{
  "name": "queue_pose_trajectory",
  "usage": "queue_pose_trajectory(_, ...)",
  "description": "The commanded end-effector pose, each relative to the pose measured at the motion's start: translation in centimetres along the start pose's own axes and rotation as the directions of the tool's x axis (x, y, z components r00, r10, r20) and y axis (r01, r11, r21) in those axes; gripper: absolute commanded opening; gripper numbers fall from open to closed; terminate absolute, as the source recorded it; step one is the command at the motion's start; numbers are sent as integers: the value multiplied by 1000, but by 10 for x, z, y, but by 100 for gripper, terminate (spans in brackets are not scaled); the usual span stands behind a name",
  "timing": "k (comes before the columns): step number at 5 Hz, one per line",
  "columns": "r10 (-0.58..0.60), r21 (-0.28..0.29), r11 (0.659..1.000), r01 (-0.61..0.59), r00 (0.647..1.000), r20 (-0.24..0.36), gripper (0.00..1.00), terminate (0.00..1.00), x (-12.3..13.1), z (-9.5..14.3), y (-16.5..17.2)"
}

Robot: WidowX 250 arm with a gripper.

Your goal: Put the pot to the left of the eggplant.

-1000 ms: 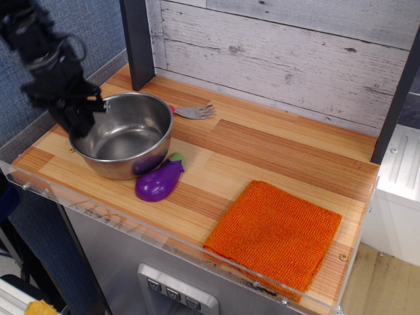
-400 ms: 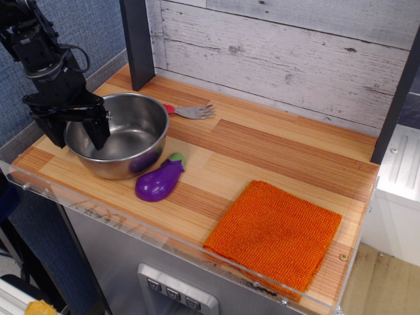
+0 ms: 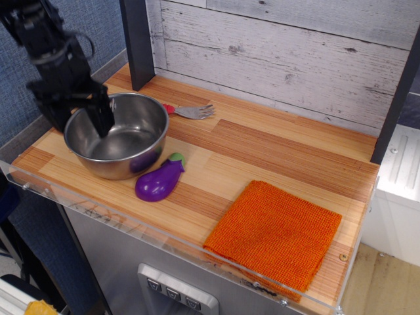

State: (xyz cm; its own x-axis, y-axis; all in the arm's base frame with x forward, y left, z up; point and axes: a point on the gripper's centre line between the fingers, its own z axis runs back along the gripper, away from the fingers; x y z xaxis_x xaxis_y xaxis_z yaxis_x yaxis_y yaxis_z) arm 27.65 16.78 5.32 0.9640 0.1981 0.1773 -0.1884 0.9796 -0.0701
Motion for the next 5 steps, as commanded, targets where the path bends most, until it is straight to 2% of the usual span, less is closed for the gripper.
queue_pose_trajectory(1,-47,59,997,42,994,100,100,0,19,77,-26)
queue_pose_trajectory(2,-51,61,997,44,991,120,100,0,14,104,-45)
queue_pose_trajectory(3,-109,43,994,104,985,132,100,0,12,117,-60)
queue_pose_trajectory(5,-109,43,994,104,985,132,100,0,12,117,-60)
